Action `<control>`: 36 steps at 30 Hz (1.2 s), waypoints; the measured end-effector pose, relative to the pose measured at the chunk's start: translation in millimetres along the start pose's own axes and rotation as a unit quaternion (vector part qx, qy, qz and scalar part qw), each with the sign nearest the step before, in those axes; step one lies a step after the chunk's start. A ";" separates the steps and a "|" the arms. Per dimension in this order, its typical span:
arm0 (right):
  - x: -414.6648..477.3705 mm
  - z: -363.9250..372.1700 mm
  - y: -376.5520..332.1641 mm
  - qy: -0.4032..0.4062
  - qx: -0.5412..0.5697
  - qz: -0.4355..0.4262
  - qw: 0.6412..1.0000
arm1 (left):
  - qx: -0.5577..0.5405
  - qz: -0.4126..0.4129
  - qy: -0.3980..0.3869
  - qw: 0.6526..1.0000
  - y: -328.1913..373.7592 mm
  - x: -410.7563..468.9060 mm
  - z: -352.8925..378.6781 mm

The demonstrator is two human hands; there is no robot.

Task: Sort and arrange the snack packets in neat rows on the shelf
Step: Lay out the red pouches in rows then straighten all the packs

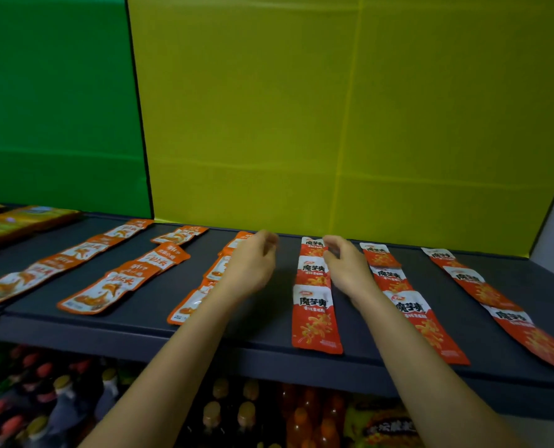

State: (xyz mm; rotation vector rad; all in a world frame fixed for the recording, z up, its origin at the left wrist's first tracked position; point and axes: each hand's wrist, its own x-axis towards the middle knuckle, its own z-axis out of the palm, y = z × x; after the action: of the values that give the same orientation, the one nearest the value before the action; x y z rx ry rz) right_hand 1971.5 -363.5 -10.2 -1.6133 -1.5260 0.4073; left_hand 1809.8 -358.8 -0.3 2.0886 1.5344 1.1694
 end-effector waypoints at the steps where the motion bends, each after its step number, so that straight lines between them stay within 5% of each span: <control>1: -2.9 -0.3 -6.8 -0.007 0.002 -0.009 1.000 | -0.006 -0.001 0.008 1.000 -5.4 -1.5 -11.9; 6: -21.4 17.9 -57.7 -0.073 0.005 -0.026 0.997 | -0.038 -0.048 0.007 0.998 -49.9 -12.0 -57.0; 12: -49.4 56.3 -92.0 -0.157 -0.058 0.007 0.986 | 0.030 -0.055 -0.103 0.993 -90.0 -27.0 -68.1; 21: -79.0 85.3 -75.5 -0.091 -0.020 0.028 0.995 | 0.033 0.015 -0.115 0.993 -107.9 -42.5 -78.5; 36: -79.3 87.2 -76.1 -0.101 -0.117 -0.004 0.988 | 0.068 0.058 -0.167 0.982 -103.3 -49.3 -77.7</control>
State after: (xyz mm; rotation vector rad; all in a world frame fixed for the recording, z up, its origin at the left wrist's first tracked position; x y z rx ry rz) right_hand 1842.3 -414.9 -28.4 -1.7898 -1.7878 0.4100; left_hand 1679.0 -380.0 -40.2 2.3468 1.3842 0.7139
